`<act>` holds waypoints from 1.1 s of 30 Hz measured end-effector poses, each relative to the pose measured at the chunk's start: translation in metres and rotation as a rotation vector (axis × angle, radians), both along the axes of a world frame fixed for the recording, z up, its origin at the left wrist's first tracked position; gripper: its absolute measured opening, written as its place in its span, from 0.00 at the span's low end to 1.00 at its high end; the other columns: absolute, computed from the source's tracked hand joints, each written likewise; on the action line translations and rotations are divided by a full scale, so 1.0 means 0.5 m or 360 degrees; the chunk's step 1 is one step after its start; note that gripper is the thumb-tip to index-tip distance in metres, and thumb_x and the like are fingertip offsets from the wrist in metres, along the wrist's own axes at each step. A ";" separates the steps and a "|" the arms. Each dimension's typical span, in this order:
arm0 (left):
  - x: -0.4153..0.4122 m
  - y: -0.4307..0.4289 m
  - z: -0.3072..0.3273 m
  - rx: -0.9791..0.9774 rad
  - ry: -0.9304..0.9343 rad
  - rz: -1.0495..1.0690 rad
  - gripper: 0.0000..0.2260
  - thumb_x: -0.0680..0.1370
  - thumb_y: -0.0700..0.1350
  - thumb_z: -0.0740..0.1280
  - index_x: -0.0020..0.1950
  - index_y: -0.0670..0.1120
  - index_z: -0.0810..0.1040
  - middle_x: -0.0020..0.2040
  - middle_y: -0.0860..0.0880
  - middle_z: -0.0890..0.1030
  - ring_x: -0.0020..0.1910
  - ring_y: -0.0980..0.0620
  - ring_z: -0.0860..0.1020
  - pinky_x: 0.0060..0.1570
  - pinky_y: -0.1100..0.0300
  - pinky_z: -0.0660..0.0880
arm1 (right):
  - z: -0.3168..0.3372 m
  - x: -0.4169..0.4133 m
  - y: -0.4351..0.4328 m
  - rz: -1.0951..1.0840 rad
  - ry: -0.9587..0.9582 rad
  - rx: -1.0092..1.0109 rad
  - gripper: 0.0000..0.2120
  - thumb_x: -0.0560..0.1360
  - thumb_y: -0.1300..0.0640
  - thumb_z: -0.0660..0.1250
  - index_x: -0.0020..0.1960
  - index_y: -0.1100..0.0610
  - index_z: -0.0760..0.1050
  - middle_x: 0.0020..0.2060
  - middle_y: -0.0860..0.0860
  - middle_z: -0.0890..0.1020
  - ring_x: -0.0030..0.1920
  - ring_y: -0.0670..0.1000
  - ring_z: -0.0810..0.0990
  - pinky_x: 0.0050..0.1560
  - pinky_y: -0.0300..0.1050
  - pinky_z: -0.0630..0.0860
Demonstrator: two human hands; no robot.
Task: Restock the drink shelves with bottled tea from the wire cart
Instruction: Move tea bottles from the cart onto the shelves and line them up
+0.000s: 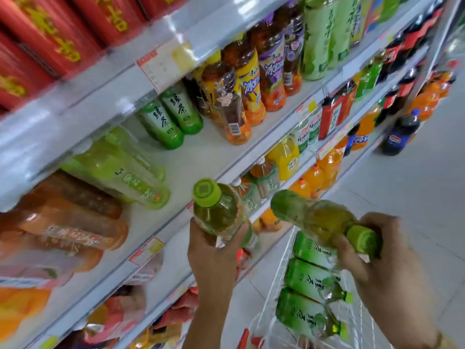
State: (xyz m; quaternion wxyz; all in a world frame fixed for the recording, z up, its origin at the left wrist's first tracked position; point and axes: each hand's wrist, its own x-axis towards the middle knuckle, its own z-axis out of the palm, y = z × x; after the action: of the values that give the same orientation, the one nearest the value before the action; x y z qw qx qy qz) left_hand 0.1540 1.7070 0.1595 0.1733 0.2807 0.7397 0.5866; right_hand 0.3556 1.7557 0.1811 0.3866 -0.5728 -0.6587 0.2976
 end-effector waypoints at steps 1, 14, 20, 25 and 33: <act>-0.009 0.002 0.017 0.0082 -0.0005 0.0055 0.30 0.61 0.40 0.81 0.60 0.46 0.75 0.51 0.54 0.83 0.50 0.55 0.82 0.52 0.64 0.77 | 0.038 -0.021 0.002 0.0009 0.0113 0.0084 0.17 0.66 0.41 0.66 0.49 0.45 0.64 0.35 0.45 0.73 0.32 0.42 0.72 0.30 0.35 0.66; -0.128 0.049 0.080 0.0556 -0.0217 0.0488 0.34 0.68 0.30 0.74 0.71 0.41 0.66 0.63 0.43 0.77 0.57 0.50 0.79 0.48 0.70 0.75 | 0.182 -0.375 0.209 0.0982 -0.0307 0.0689 0.22 0.78 0.51 0.63 0.66 0.63 0.67 0.58 0.59 0.74 0.56 0.57 0.74 0.51 0.40 0.64; -0.148 0.059 0.095 0.0488 -0.0193 0.0502 0.33 0.68 0.32 0.75 0.71 0.40 0.67 0.58 0.49 0.78 0.49 0.67 0.79 0.45 0.75 0.73 | 0.167 -0.449 0.244 0.0930 0.0096 0.0437 0.21 0.74 0.53 0.69 0.63 0.61 0.72 0.48 0.54 0.73 0.47 0.52 0.70 0.45 0.38 0.62; -0.162 0.068 0.108 0.0322 -0.0088 0.0502 0.32 0.68 0.36 0.76 0.69 0.41 0.68 0.52 0.55 0.77 0.48 0.60 0.78 0.41 0.81 0.69 | 0.151 -0.523 0.252 0.0880 0.0408 0.0288 0.26 0.72 0.54 0.71 0.67 0.58 0.68 0.63 0.57 0.72 0.64 0.54 0.69 0.63 0.41 0.65; -0.185 0.082 0.103 -0.0003 0.0167 0.0416 0.31 0.68 0.45 0.77 0.67 0.45 0.70 0.55 0.49 0.79 0.51 0.50 0.77 0.53 0.63 0.71 | 0.140 -0.615 0.243 0.0961 0.0564 0.0045 0.32 0.64 0.61 0.77 0.64 0.62 0.70 0.61 0.58 0.77 0.61 0.57 0.74 0.61 0.51 0.72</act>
State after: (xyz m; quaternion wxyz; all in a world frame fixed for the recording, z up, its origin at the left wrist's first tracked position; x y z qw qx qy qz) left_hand 0.0615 1.7479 0.2108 0.0567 0.2122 0.7784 0.5881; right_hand 0.0480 1.8774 0.2513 0.3974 -0.2861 -0.7251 0.4842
